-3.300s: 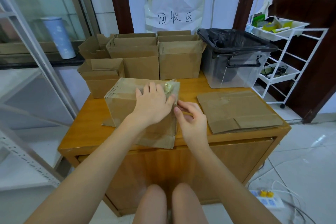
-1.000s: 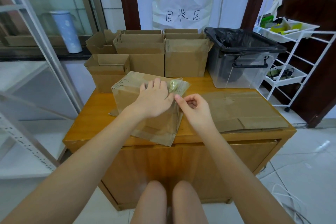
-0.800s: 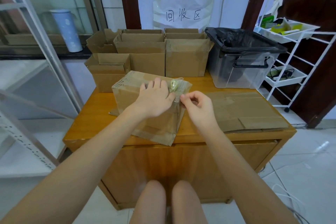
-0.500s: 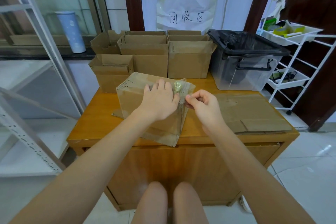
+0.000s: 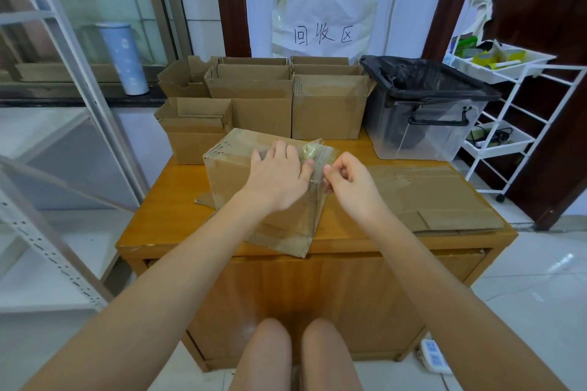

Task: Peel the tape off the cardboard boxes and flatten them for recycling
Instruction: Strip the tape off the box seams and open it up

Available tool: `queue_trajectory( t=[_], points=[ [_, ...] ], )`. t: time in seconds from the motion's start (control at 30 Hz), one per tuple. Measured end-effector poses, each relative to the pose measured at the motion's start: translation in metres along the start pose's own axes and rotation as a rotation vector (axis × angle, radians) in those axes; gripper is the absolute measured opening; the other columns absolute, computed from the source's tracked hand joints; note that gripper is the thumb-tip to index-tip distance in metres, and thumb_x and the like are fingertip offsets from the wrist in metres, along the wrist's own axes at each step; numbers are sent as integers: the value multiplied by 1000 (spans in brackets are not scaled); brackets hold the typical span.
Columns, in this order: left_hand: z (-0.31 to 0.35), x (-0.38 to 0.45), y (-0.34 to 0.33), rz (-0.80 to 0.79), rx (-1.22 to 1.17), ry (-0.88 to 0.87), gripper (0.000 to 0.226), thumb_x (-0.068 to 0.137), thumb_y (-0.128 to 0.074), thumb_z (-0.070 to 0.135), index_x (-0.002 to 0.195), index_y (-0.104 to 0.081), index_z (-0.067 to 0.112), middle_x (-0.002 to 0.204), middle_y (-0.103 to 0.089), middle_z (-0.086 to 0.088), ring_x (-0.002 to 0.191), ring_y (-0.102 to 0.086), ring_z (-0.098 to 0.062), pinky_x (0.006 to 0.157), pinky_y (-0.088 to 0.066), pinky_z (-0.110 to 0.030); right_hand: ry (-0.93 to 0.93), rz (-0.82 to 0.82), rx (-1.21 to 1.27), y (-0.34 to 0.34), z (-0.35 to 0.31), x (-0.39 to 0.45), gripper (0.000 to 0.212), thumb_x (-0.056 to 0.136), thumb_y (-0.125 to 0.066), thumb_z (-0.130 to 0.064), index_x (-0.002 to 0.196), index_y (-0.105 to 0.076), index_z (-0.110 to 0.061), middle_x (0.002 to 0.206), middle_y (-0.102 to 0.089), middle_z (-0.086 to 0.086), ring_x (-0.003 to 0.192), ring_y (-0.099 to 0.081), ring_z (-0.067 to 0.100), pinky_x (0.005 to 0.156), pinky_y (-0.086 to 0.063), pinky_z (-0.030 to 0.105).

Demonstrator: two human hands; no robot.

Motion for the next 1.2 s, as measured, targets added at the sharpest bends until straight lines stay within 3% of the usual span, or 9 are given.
queue_trajectory(
  t=[0.1, 0.23, 0.33, 0.43, 0.53, 0.73, 0.9, 1.03, 1.2],
  points=[
    [0, 0, 0, -5, -4, 4, 49, 103, -18, 40, 125, -45, 5, 128, -43, -12, 125, -38, -26, 111, -20, -51, -39, -25, 54, -1, 0, 0, 13, 99, -46, -16, 88, -46, -9, 75, -58, 4, 67, -60, 11, 74, -55, 31],
    [1, 1, 0, -15, -13, 0, 49, 103, -17, 40, 123, -45, 5, 127, -43, -11, 124, -38, -26, 111, -20, -53, -82, -53, 108, -1, 2, -3, 13, 99, -49, -18, 91, -48, -9, 75, -59, 3, 60, -59, 4, 61, -54, 17],
    [0, 1, 0, -12, -35, 3, 47, 103, -19, 39, 121, -45, 5, 125, -44, -11, 122, -38, -26, 110, -20, -51, -121, -54, 206, 2, 7, -8, 15, 94, -58, -20, 100, -49, -11, 91, -59, 0, 69, -62, 5, 65, -54, 17],
    [-1, 2, 1, -33, -73, 17, 43, 103, -21, 35, 119, -46, 5, 123, -43, -11, 119, -38, -25, 109, -19, -50, -166, -55, 183, 6, 19, -16, 42, 83, -71, -28, 115, -47, -15, 106, -58, -6, 88, -62, 6, 76, -53, 18],
    [-3, 2, 4, -104, -126, 21, 39, 102, -20, 30, 119, -45, 6, 121, -41, -12, 119, -37, -26, 112, -17, -50, -187, -135, 128, -2, 27, -28, 38, 78, -76, -26, 108, -56, -14, 100, -61, -5, 90, -59, 5, 70, -48, 11],
    [-12, 3, 9, -239, -197, 12, 40, 103, -26, 30, 131, -44, 8, 121, -37, -6, 126, -35, -29, 114, -16, -44, -134, -71, 188, -15, 27, -37, 11, 86, -69, -12, 81, -61, -17, 82, -64, 1, 74, -57, 12, 70, -51, 21],
    [-15, 2, 11, -177, -151, -24, 42, 104, -26, 31, 136, -46, 12, 133, -44, -8, 123, -41, -26, 107, -25, -40, -125, 10, 176, -16, 21, -44, 10, 87, -67, -11, 81, -61, -16, 79, -65, 2, 72, -59, 12, 65, -51, 19],
    [-19, 3, 8, -169, -133, -45, 45, 105, -24, 29, 144, -39, 13, 151, -33, -8, 139, -29, -24, 113, -18, -38, -96, 52, 130, 0, 4, -45, 10, 86, -68, -13, 80, -62, -18, 77, -63, -2, 70, -57, 7, 63, -49, 14],
    [-19, 3, 8, -145, -112, -58, 45, 105, -24, 29, 145, -38, 13, 154, -29, -8, 140, -28, -24, 114, -18, -38, 61, 73, -37, 14, -16, -40, 11, 86, -67, -16, 81, -60, -22, 80, -62, -7, 75, -56, 4, 67, -46, 10]
  ],
)
Point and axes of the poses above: each hand's wrist, its own x-axis towards the middle knuckle, its own y-axis out of the back of the hand, z = x × y, the point moved 5 cm from there along x, towards the middle knuckle
